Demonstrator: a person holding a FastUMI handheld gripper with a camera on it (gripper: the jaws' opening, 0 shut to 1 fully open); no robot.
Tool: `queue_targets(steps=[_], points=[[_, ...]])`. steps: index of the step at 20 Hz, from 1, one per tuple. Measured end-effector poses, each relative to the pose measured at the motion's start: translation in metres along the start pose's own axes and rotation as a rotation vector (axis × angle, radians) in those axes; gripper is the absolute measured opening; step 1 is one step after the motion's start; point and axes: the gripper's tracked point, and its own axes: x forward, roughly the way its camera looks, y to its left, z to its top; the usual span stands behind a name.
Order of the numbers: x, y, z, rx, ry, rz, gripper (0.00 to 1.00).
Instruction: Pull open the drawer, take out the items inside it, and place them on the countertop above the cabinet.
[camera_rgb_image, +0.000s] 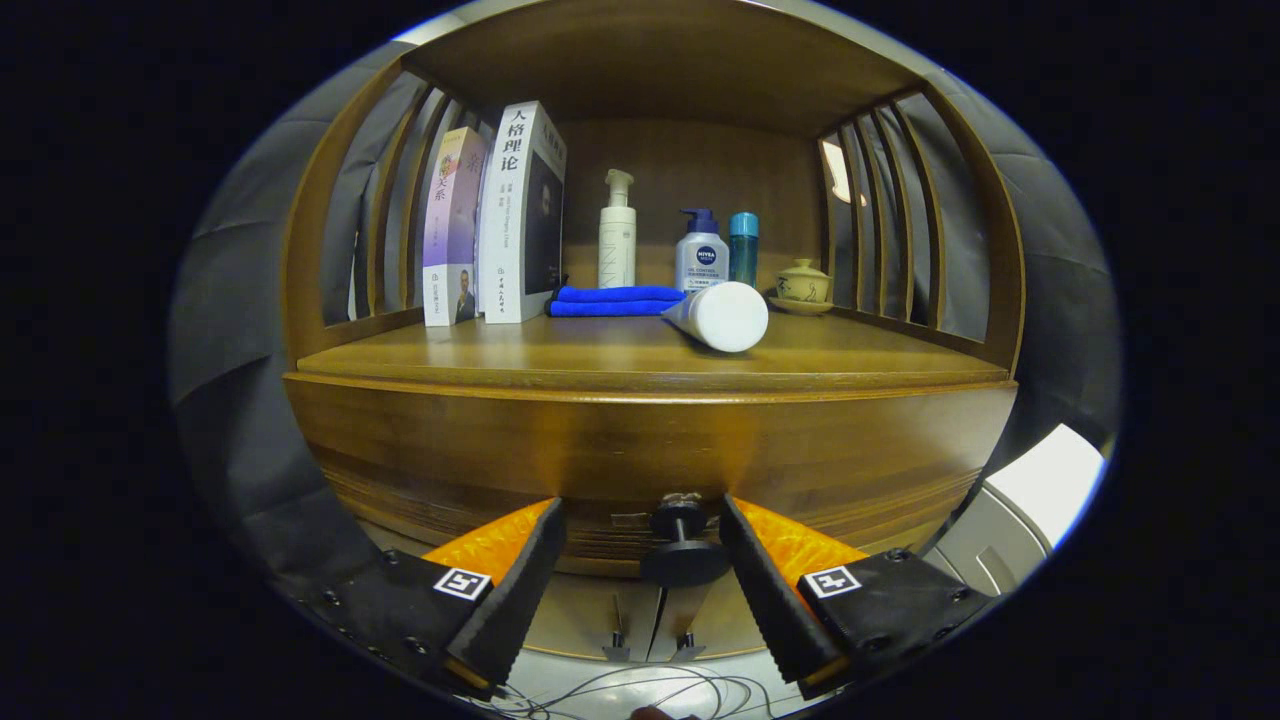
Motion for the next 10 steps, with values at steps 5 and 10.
queue_targets(steps=[5,10], points=[[-0.028,-0.015,0.022,0.053,-0.011,-0.017,0.98],[-0.106,-0.036,0.089,0.037,-0.189,-0.034,0.98]])
